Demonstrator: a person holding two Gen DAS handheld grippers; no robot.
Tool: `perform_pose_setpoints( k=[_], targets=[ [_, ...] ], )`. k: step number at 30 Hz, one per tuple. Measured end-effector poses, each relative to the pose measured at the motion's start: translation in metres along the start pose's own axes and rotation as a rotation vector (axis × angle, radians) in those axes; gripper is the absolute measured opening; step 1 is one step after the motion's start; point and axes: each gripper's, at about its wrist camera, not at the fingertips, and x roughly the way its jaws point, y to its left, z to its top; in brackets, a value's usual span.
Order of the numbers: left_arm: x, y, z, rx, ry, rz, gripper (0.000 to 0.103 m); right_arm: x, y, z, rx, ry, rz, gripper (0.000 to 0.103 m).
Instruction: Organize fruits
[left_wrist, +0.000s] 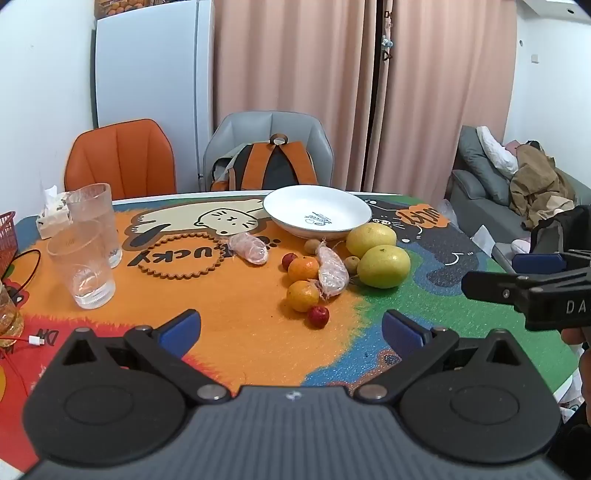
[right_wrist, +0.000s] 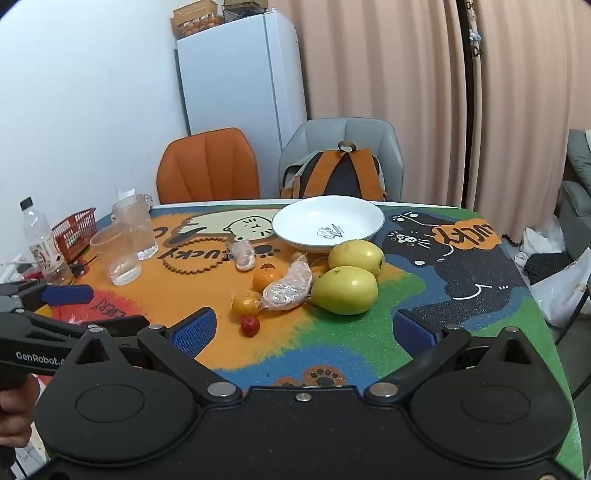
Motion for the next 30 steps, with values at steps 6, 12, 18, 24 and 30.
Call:
perform_pose_setpoints(
  k=[6,12,18,24,30],
  targets=[
    [-0.001,0.001,-0.001,0.025,0.004,0.008,0.103,0.006,0.001,-0.002,0.045,0.017,0.001,0.103],
    [0.000,0.005,0.000,-0.006,0.003,0.005,0.103,0.004,-0.004,-0.008,0.057,0.000,-0.003,0.103],
    [0.000,0.007,0.001,-0.010,0.003,0.004,0.103,0.004,-0.005,-0.010,0.056,0.004,-0.004,0.103],
    [0.001,0.008,-0.001,-0.010,0.006,0.003,0.103,0.004,-0.006,-0.010,0.056,0.004,-0.003,0.103],
    [0.003,0.006,-0.004,-0.006,0.008,0.000,0.103,0.005,-0.008,-0.010,0.050,0.011,-0.005,0.103]
  ],
)
